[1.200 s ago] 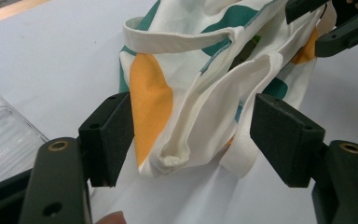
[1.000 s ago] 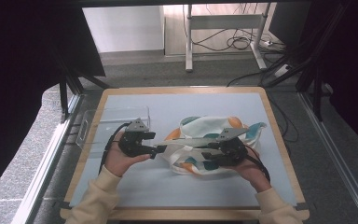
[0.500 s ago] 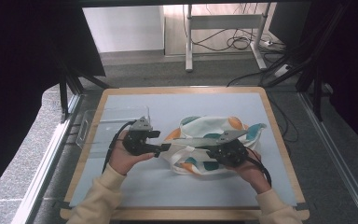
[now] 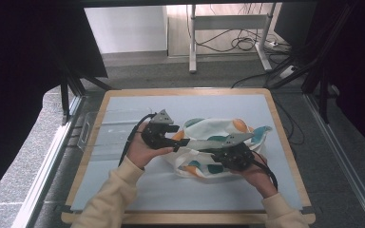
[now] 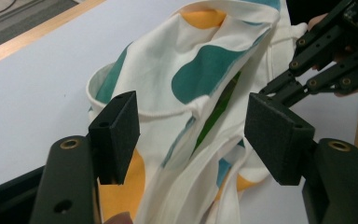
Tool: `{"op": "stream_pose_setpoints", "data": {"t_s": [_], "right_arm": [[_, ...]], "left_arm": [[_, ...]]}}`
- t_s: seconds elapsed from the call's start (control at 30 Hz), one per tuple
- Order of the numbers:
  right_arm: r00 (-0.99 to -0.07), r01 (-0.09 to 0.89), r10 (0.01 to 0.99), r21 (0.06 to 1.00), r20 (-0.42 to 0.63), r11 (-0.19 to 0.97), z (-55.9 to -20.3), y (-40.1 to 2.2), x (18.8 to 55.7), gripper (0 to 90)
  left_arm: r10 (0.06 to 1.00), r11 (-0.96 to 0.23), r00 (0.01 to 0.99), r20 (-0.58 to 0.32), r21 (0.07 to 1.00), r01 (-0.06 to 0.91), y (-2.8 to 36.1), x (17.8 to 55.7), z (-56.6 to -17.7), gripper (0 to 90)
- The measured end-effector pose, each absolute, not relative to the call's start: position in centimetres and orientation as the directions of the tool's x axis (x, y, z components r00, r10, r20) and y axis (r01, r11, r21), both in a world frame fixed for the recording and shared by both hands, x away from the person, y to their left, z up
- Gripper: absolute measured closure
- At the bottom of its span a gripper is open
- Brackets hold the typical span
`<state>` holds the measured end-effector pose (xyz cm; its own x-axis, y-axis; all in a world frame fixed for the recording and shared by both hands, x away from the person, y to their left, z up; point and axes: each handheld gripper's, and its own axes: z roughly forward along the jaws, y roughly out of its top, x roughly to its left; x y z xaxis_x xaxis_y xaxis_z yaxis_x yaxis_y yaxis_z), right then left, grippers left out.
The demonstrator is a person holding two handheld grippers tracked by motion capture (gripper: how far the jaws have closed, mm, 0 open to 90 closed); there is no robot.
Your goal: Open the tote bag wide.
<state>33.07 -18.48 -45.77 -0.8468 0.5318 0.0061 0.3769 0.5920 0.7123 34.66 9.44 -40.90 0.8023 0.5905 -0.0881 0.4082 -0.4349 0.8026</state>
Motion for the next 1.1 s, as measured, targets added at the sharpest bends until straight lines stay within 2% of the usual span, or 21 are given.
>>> {"op": "stream_pose_setpoints", "data": {"t_s": [0.7, 0.87, 1.1], "right_arm": [[-0.847, 0.382, 0.531, 0.717, 0.021, 0.583, -45.8, -18.6, 33.3, 85.9], [-0.847, 0.382, 0.531, 0.718, 0.02, 0.582, -45.8, -18.6, 33.3, 85.9], [-0.847, 0.382, 0.531, 0.718, 0.02, 0.582, -45.8, -18.6, 33.4, 85.8]], "left_arm": [[0.526, -0.506, 0.847, -0.076, 0.773, 0.383, 6.4, 37.6, -41.4, 37.1], [0.505, -0.516, 0.857, -0.098, 0.762, 0.391, 5.3, 37.9, -42.0, 37.4], [0.483, -0.566, 0.873, -0.066, 0.737, 0.369, 4.2, 38.4, -42.9, 38.3]]}}
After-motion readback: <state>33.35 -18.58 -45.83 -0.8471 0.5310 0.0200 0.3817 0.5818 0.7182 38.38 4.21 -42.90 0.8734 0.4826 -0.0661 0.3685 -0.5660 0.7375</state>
